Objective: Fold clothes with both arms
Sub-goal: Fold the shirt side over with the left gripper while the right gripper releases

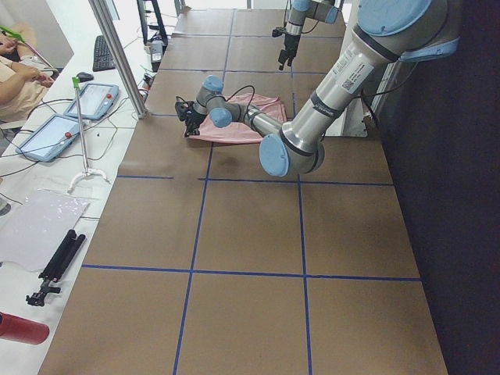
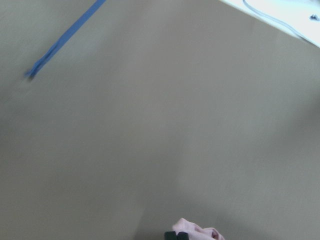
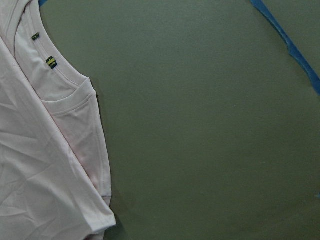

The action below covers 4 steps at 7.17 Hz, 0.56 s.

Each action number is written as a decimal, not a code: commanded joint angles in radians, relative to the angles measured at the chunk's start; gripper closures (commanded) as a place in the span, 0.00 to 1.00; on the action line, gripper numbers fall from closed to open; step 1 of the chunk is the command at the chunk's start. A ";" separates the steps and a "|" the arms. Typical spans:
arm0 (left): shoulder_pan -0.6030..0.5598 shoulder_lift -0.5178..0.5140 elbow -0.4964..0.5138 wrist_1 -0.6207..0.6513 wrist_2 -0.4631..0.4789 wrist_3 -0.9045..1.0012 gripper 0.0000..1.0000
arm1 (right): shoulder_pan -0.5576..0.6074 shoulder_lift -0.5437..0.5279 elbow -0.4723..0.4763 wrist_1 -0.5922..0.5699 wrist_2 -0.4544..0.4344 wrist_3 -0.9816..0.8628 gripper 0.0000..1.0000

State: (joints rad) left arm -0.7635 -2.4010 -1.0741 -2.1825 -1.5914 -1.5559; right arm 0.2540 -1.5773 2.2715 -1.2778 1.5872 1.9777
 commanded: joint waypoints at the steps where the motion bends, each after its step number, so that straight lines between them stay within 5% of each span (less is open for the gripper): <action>1: -0.039 -0.043 0.073 -0.097 -0.034 0.008 0.79 | -0.004 0.110 -0.085 -0.003 -0.082 0.006 0.00; 4: -0.034 0.121 -0.206 -0.085 -0.127 -0.009 0.79 | -0.012 0.366 -0.327 -0.015 -0.085 0.094 0.02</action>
State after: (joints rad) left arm -0.7992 -2.3326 -1.1866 -2.2698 -1.6926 -1.5562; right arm 0.2463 -1.3315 2.0581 -1.2905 1.5050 2.0255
